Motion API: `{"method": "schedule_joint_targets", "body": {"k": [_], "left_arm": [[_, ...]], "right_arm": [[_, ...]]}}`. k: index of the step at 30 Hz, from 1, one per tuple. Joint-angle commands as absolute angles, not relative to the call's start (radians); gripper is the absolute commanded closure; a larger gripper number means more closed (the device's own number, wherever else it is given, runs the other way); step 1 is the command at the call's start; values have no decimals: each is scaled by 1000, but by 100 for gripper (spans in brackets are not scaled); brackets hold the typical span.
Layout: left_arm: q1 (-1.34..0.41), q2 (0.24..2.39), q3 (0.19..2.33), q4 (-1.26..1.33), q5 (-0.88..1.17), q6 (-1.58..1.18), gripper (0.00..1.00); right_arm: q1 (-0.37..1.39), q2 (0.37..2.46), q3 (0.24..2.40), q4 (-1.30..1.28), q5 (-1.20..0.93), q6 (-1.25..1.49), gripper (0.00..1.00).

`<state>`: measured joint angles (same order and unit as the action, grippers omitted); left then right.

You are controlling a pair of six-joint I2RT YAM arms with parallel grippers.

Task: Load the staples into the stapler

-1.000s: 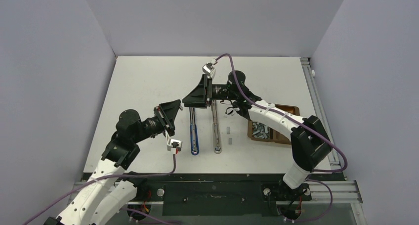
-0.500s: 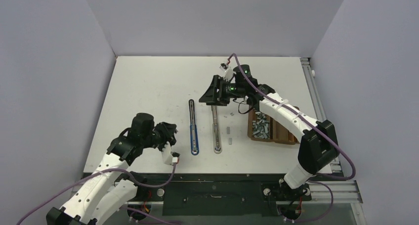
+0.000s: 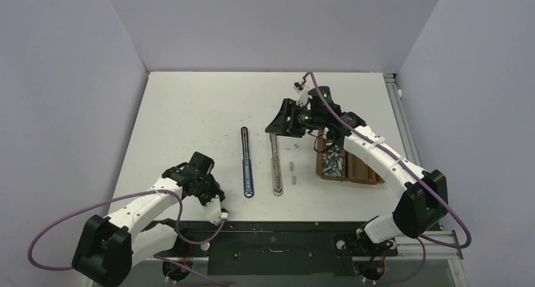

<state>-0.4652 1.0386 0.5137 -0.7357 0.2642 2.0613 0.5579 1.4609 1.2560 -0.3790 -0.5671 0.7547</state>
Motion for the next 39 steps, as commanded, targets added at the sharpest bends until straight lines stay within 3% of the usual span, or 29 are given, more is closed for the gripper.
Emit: {"method": "schedule_joint_targets", "body": {"k": [1,12,14,17,19,20,21,26,30,32,37,39], "left_arm": [[-477,1105,521,-692,225,2264,92],[-501,1140,502,-682,192,2326,75],[-502,1129,502,-681,200,2316,66],[-502,1106,516,-693,215,2298,39],[-501,1086,542,-713,223,2269,36],[-500,1075,562,-726,230,2248,26],[-500,1061,584,-736,234,2214,22],[-473,983,746,-798,251,1930,15],[-330,962,866,-809,289,1729,15],[-219,977,914,-749,320,1603,15],[69,1035,1000,-499,396,1091,13],[119,1045,1008,-392,348,868,2]], "right_arm": [[545,1407,1233,-372,-534,747,52],[516,1403,1217,-365,-571,746,53],[511,1411,1225,-368,-577,742,53],[508,1420,1240,-375,-582,736,53],[506,1425,1252,-382,-581,730,52],[506,1427,1260,-390,-578,724,52],[506,1432,1266,-396,-575,717,52],[519,1456,1318,-440,-526,684,47],[581,1481,1399,-538,-365,621,41],[642,1503,1448,-594,-240,580,37],[797,1552,1515,-634,52,507,17],[807,1553,1485,-570,45,488,15]]}}
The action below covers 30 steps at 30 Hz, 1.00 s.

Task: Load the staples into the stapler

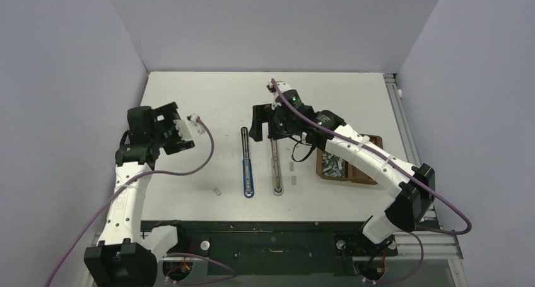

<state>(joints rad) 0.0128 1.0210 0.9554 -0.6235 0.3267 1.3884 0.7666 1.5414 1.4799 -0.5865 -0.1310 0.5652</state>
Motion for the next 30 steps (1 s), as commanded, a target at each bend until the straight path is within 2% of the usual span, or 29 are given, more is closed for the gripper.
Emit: {"method": "schedule_joint_targets", "body": {"k": [1,5,9,10,12,16,18,21,24,30], "left_arm": [[133,1049,1011,-338,310,764,3],[175,1059,1025,-281,201,400,4],[216,1106,1118,-409,201,198,4],[226,1120,1134,-447,217,163,4],[255,1142,1156,-506,289,116,4],[320,1145,1151,-538,391,29,4],[342,1131,1134,-535,428,7,4],[350,1109,1112,-543,445,6,4],[350,1106,1106,-564,446,6,4],[352,1116,1094,-584,450,6,4]], "right_arm": [[801,1558,1470,-544,15,467,14],[793,1580,1444,-515,-13,466,13],[1021,1668,1580,-679,503,448,12],[1066,1699,1607,-712,592,452,14],[1108,1734,1617,-736,672,478,25],[1065,1741,1564,-679,522,535,30],[1087,1729,1540,-633,496,535,10],[1159,1776,1560,-628,536,525,9],[1191,1845,1580,-598,461,510,21],[1244,1958,1624,-496,325,487,33]]}}
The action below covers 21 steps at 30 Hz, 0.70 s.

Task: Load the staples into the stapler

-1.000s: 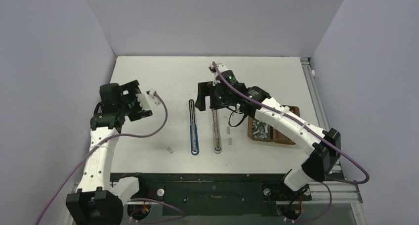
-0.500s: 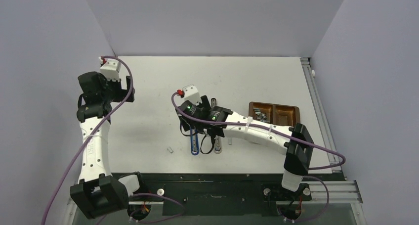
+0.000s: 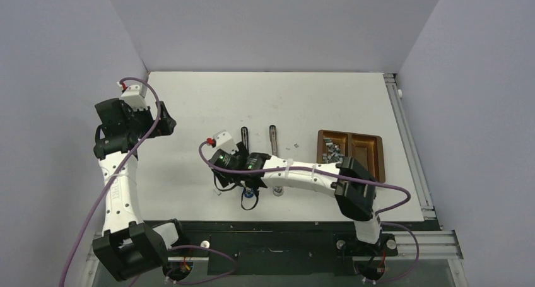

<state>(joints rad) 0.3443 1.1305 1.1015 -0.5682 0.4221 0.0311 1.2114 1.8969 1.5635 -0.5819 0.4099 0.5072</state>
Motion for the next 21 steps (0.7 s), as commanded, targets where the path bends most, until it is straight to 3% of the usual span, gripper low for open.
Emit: {"method": "schedule_joint_targets", "body": {"k": [1,8,21], "left_arm": [[352,1114,1092,-583,449,6,4],[352,1102,1073,-575,417,8,4],[351,1113,1066,-584,387,54,4]], "right_arm": [[1249,1988,1639,-491,305,487,34],[1255,2136,1730,-462,152,464,39],[1234,2242,1798,-474,76,456,47]]}}
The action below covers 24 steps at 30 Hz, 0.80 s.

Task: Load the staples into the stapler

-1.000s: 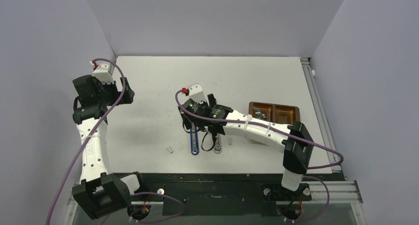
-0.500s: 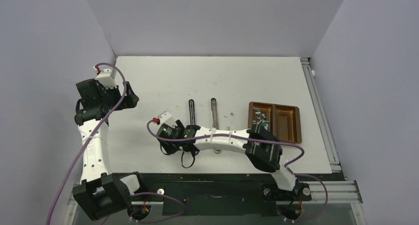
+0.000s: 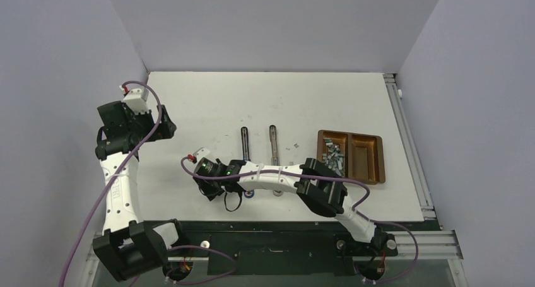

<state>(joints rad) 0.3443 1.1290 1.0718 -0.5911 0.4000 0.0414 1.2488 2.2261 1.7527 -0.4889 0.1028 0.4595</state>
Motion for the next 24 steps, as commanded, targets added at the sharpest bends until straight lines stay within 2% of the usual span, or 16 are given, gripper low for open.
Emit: {"method": "schedule_joint_targets", "body": {"k": [1,24], "left_arm": [[351,1114,1064,-581,387,55,4],[351,1125,1106,-606,400,42,4]], "right_arm": [[1231,2247,1802,-477,75,457,48],[1257,2313,1824,-542,145,461,66]]}}
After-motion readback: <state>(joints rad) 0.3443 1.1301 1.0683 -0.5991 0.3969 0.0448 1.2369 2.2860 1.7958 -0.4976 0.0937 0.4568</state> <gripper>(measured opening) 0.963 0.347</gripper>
